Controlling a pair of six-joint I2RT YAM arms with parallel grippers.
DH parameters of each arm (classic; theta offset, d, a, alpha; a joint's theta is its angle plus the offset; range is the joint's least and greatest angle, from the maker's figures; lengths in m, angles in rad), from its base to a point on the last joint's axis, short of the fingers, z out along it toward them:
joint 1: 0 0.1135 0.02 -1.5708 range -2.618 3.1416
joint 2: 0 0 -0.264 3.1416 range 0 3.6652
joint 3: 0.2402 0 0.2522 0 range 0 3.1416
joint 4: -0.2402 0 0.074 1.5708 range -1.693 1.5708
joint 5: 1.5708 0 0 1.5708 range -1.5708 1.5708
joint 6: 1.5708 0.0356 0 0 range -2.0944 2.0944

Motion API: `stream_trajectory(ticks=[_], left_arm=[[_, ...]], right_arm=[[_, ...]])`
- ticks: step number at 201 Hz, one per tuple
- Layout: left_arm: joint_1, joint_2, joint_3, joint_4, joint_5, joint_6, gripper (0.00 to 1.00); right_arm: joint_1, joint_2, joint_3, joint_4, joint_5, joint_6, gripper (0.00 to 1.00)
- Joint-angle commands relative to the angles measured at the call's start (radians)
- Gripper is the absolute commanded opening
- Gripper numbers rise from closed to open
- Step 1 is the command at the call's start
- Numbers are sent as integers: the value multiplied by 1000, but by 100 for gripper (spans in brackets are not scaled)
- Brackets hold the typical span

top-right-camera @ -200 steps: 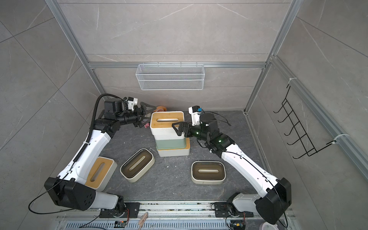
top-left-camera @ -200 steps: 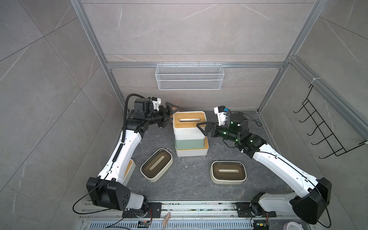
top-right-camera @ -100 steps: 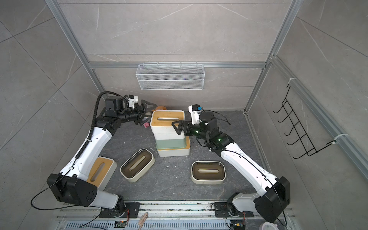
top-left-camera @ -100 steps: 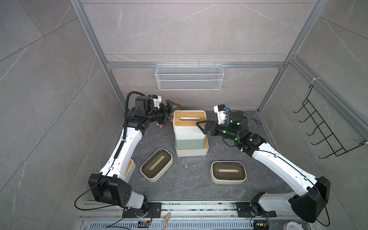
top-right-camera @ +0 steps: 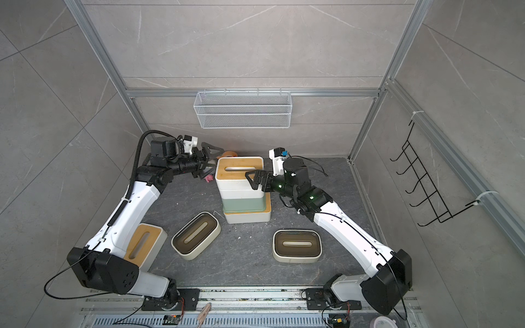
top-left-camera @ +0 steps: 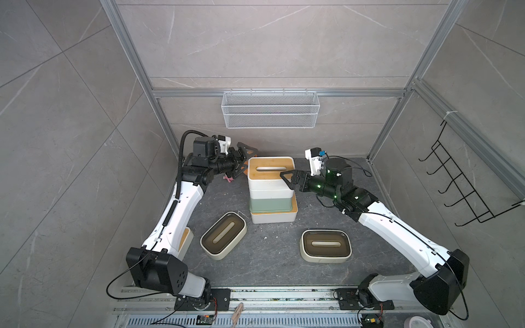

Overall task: Stack the tissue boxes
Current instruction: Adjust the tissue box on the tissue box.

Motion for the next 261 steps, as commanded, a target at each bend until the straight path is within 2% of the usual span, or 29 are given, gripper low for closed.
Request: stream_trajectory(ticks=[1, 24, 59, 96, 118, 143, 159, 169, 198, 222, 239, 261], left_arm=[[-19, -29, 13, 18, 18, 15, 97], [-19, -34, 24, -9, -3, 35, 97], [-18, -74, 80, -114, -100, 124, 98], [-18, -170, 95, -271, -252, 248, 98], [-18, -298, 11, -349, -374, 291, 98], [-17, -475, -117, -456, -561, 304, 98], [-17, -573, -198, -569, -702, 259, 99], [-17, -625, -264, -625, -750, 219, 99], [-12, -717, -468, -693, -818, 103, 99], [36, -738, -570, -647, -854, 74, 99], [129, -708, -624, -590, -820, 76, 99], [314, -649, -686, -500, -671, 107, 99]], right_arm=[[12, -4, 7, 23, 2, 9, 100], [12, -25, -5, 27, 34, 10, 100], [12, -60, 22, -6, 73, -15, 100], [12, -101, 53, -63, 114, -47, 100], [12, -152, 42, -98, 139, -69, 100], [11, -216, 4, -126, 145, -84, 100], [11, -252, -20, -146, 114, -96, 100], [11, -275, -46, -149, 88, -95, 100], [11, -336, -142, -127, 64, -75, 100], [11, -363, -193, -113, 35, -57, 100], [11, -376, -220, -114, 19, -45, 100], [11, -403, -265, -118, 21, -33, 100]])
